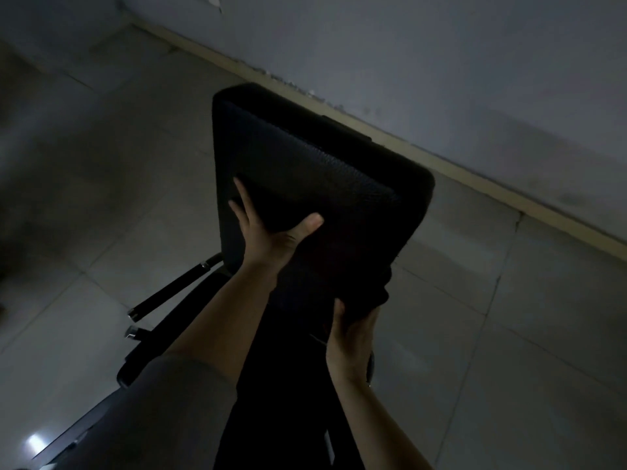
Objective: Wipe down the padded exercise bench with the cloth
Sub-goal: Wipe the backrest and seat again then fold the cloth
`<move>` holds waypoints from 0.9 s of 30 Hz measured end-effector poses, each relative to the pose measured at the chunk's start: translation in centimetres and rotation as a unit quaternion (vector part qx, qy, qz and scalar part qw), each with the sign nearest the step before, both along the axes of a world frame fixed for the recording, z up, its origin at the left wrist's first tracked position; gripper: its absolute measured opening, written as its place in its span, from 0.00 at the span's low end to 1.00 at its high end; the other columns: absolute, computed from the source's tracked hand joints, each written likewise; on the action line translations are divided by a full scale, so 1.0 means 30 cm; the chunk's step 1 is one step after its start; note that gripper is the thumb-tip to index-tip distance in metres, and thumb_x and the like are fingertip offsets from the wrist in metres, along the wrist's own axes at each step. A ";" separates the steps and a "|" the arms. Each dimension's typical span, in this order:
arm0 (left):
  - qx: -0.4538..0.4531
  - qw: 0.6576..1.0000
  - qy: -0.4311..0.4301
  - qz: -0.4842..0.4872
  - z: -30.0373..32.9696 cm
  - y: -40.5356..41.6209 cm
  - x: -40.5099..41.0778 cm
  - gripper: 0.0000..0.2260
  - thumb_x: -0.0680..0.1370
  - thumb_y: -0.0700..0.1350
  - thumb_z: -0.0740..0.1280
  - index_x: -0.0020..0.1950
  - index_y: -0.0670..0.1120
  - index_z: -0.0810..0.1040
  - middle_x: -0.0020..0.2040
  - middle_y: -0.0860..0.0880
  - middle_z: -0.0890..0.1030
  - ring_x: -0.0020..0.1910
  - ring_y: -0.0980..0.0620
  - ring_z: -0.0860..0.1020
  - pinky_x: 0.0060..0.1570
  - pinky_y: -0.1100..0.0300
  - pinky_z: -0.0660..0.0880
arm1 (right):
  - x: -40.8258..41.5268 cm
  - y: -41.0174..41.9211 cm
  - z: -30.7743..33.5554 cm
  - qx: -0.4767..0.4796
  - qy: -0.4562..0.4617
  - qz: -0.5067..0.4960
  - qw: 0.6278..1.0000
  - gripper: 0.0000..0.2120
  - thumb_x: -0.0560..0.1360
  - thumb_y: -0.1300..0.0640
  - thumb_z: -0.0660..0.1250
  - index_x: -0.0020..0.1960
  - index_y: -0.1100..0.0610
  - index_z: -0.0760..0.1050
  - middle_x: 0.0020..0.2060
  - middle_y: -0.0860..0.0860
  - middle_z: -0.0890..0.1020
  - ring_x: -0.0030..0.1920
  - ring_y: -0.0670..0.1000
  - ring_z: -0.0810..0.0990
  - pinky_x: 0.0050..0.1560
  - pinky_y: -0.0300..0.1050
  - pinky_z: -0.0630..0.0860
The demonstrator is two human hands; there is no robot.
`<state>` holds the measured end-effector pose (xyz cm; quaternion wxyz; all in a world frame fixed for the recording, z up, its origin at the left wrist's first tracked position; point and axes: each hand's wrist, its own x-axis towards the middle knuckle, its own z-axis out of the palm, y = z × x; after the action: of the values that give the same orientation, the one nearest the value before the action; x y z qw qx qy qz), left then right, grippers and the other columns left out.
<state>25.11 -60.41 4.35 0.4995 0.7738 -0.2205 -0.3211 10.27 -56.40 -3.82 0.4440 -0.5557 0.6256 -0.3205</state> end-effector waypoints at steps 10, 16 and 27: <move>0.014 0.996 0.014 0.084 -0.002 0.103 0.027 0.35 0.69 0.46 0.75 0.73 0.51 0.63 0.67 0.46 0.72 0.66 0.44 0.71 0.63 0.50 0.70 | 0.039 -0.345 0.492 -0.406 0.353 0.164 0.827 0.27 0.77 0.43 0.54 0.69 0.61 0.67 0.68 0.58 0.71 0.72 0.57 0.64 0.71 0.60 0.60; -0.041 0.980 0.028 0.195 -0.022 0.166 0.050 0.13 0.76 0.42 0.68 0.60 0.48 0.75 0.49 0.54 0.78 0.44 0.60 0.76 0.37 0.74 0.70 | 0.420 -0.417 0.541 -0.442 0.463 0.295 0.709 0.28 0.77 0.44 0.53 0.68 0.63 0.67 0.65 0.62 0.73 0.66 0.61 0.71 0.64 0.65 0.67; 0.166 0.980 0.018 0.110 -0.270 0.429 0.255 0.17 0.73 0.51 0.68 0.61 0.50 0.75 0.59 0.48 0.79 0.56 0.46 0.77 0.55 0.50 0.75 | 0.943 -0.364 0.372 -0.337 0.717 0.503 0.346 0.14 0.76 0.56 0.60 0.58 0.58 0.76 0.56 0.56 0.79 0.55 0.55 0.77 0.58 0.50 0.72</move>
<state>32.78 -47.53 -3.76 0.4006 0.8592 -0.0689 -0.3107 38.56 -67.32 7.33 -0.3213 -0.8858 0.1476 0.3005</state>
